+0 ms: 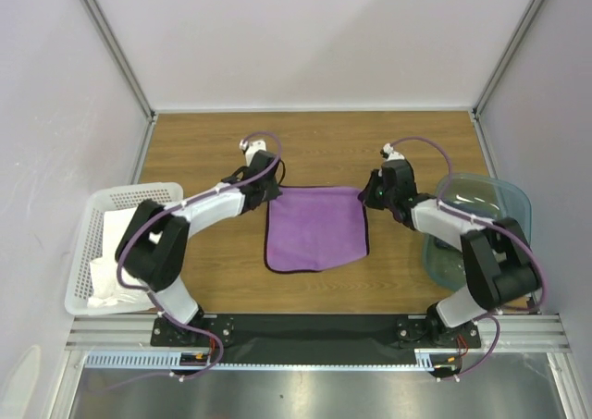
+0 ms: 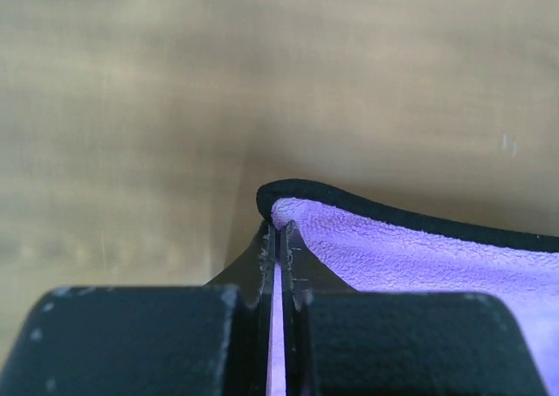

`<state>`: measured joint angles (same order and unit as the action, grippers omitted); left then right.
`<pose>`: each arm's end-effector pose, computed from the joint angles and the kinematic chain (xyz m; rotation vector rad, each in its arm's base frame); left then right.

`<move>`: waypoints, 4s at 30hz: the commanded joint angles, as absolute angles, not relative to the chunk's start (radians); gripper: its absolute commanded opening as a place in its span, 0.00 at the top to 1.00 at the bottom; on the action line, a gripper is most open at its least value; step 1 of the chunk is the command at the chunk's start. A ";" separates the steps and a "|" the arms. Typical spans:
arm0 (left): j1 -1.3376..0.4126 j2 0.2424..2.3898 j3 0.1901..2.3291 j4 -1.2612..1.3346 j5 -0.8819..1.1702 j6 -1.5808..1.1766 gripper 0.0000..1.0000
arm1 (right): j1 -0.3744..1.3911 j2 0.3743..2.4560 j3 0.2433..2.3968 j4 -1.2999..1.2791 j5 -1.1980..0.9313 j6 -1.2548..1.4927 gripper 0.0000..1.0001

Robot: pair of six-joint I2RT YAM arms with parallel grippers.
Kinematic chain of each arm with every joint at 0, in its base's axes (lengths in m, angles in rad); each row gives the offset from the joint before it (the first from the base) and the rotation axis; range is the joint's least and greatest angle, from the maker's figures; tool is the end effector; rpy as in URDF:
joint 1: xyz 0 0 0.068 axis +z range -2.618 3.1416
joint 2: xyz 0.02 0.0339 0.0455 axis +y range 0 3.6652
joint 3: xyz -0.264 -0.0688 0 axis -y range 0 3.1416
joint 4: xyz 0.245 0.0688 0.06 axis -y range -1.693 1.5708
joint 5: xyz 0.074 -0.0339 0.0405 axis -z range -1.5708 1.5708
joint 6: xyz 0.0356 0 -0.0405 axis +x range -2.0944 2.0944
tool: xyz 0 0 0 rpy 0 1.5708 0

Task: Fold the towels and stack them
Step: Flatten out the crumpled towel, then fold the towel

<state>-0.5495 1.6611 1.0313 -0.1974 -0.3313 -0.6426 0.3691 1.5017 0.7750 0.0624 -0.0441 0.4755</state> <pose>0.3045 -0.1729 0.2014 -0.2617 2.3338 -0.1888 0.2895 0.1137 0.1914 0.0969 2.2812 0.5017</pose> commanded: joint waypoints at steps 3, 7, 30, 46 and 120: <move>-0.499 1.769 1.161 -0.061 -0.431 -0.497 1.00 | 0.299 1.644 0.888 0.262 -0.046 0.396 1.00; -0.476 1.862 1.271 -0.113 -0.480 -0.492 1.00 | 0.276 1.767 1.009 0.262 -0.138 0.414 1.00; -0.693 1.151 1.023 -0.227 -0.422 -0.448 1.00 | 0.471 0.997 0.902 -0.084 0.044 0.374 1.00; -0.937 0.882 1.086 -0.722 -0.567 -0.816 1.00 | 0.597 0.649 1.013 -0.745 0.316 0.593 1.00; -0.655 1.126 0.469 -0.131 -0.127 -1.000 0.25 | 0.362 1.183 0.543 -0.123 -0.080 0.693 0.20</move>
<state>-0.6399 1.1484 0.4957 -0.2241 -0.1261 -0.9005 0.3603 1.2030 0.5472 -0.1452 -0.0860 0.6643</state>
